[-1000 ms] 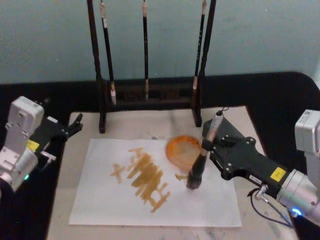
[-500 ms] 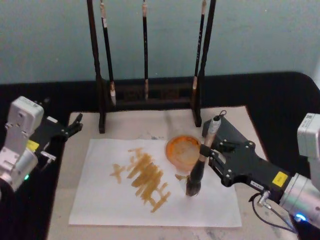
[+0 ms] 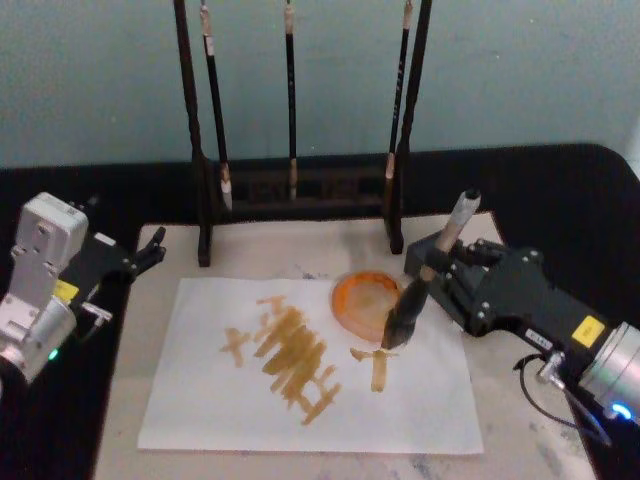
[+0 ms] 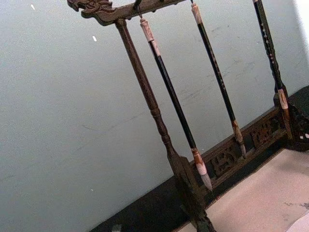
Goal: Pick up the brush from the inkstone, write on the paper, then place the brush back to its original position.
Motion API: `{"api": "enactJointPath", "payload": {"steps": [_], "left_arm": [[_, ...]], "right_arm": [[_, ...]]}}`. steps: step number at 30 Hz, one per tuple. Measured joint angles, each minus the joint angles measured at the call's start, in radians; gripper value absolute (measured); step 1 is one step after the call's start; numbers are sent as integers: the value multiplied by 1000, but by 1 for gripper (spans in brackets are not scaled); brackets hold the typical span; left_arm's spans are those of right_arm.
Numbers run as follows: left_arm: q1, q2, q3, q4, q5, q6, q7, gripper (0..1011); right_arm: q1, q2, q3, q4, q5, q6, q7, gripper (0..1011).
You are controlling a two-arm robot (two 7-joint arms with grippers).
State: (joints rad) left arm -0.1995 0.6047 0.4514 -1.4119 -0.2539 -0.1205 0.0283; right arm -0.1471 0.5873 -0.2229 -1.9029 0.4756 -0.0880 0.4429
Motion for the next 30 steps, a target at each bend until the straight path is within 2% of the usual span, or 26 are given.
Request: {"api": "enactJointPath", "payload": {"steps": [6, 10, 13, 14, 18, 19, 20, 25, 30], "left_arm": [[0, 0, 0, 0, 0, 0, 0, 1010], [0, 0, 0, 0, 0, 0, 0, 1010], [0, 0, 0, 0, 0, 0, 0, 1010], [0, 0, 0, 0, 0, 0, 0, 1010], [0, 0, 0, 0, 0, 0, 0, 1010], [0, 0, 0, 0, 0, 0, 0, 1010], [0, 0, 0, 0, 0, 0, 0, 1010], [0, 0, 0, 0, 0, 0, 0, 1010], [0, 0, 0, 0, 0, 0, 0, 1010]], "right_arm": [[23, -39, 17, 40, 33, -18, -6, 153], [50, -68, 25, 80, 77, -20, -2, 153], [78, -94, 30, 123, 138, -9, 10, 153], [78, -94, 30, 123, 138, -9, 10, 153], [116, -120, 30, 179, 214, 17, 21, 153], [128, -129, 29, 200, 247, 28, 24, 153], [128, -129, 29, 200, 247, 28, 24, 153], [169, -164, 36, 277, 350, 65, 15, 153], [198, -180, 38, 330, 408, 87, 3, 153]]}}
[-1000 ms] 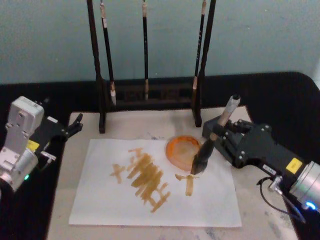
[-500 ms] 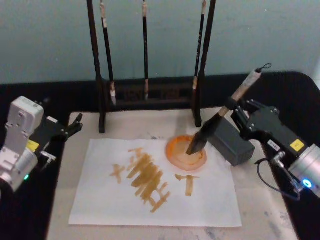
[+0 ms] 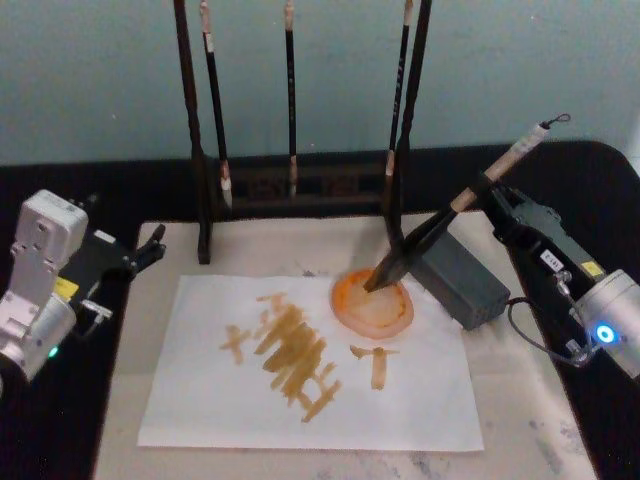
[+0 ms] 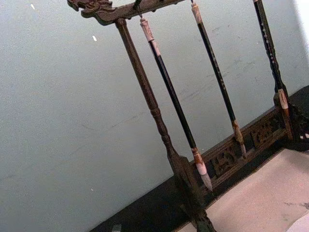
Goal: Pick up the brush from the inkstone, write on the paper, then place the brush back to its original position.
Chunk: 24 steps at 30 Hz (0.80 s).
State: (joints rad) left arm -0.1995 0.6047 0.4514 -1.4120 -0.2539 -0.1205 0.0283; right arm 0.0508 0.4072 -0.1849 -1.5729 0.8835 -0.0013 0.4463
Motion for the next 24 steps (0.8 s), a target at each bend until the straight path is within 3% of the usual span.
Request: {"api": "enactJointPath", "payload": {"steps": [10, 18, 24], "left_arm": [[0, 0, 0, 0, 0, 0, 0, 1010], [0, 0, 0, 0, 0, 0, 0, 1010], [0, 0, 0, 0, 0, 0, 0, 1010]], "right_arm": [[57, -24, -6, 111, 107, 62, -18, 153], [100, -48, -2, 202, 220, 122, -24, 153], [117, -60, 1, 243, 270, 139, -29, 153]]}}
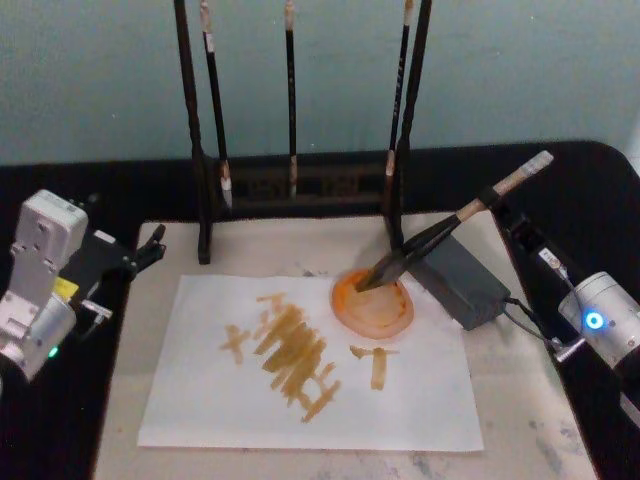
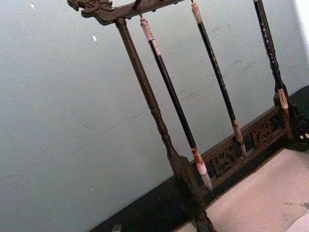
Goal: Pick up the brush from the inkstone, write on the paper, then place the brush back to its original position.
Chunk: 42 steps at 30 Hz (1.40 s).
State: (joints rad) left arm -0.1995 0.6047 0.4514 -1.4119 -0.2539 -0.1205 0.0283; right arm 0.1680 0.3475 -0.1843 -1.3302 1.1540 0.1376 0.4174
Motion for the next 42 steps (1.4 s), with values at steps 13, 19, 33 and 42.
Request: {"api": "enactJointPath", "payload": {"steps": [13, 19, 33, 42], "left_arm": [[0, 0, 0, 0, 0, 0, 0, 1010], [0, 0, 0, 0, 0, 0, 0, 1010], [0, 0, 0, 0, 0, 0, 0, 1010], [0, 0, 0, 0, 0, 0, 0, 1010]], "right_arm": [[21, -6, -14, 45, 71, 22, -5, 153], [24, -1, -25, 50, 91, 23, -8, 153], [30, 8, -53, 64, 124, 9, -25, 153], [36, 14, -71, 82, 145, -2, -33, 153]]}}
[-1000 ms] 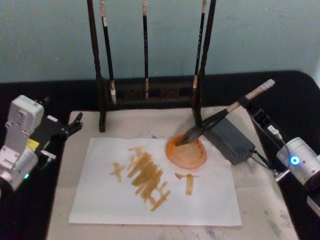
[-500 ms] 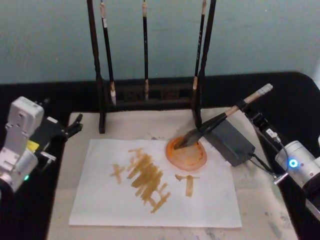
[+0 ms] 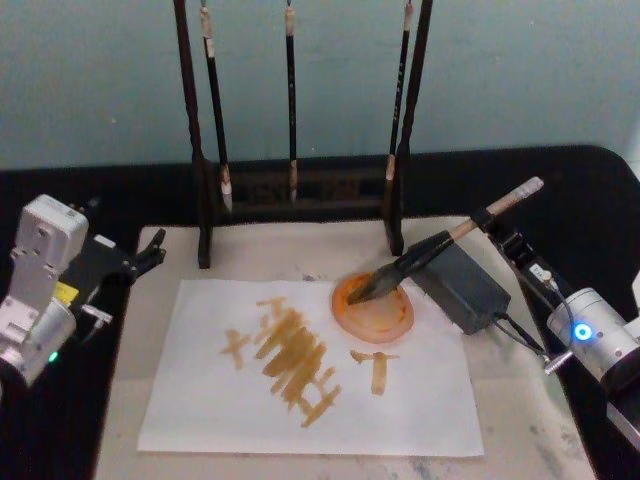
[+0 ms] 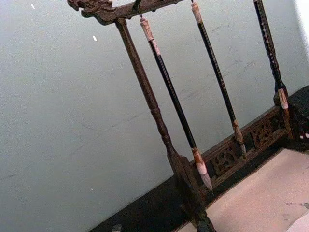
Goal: Pick up the brush from the inkstone, write on the paper, then place the brush back to its original position.
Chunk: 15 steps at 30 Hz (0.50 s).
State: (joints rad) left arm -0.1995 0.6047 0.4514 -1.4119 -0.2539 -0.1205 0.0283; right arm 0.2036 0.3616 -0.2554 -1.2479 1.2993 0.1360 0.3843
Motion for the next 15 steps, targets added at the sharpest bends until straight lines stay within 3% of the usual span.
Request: {"api": "enactJointPath", "payload": {"steps": [15], "left_arm": [[0, 0, 0, 0, 0, 0, 0, 1010]], "right_arm": [[7, 14, -28, 18, 35, -16, -6, 153]]}}
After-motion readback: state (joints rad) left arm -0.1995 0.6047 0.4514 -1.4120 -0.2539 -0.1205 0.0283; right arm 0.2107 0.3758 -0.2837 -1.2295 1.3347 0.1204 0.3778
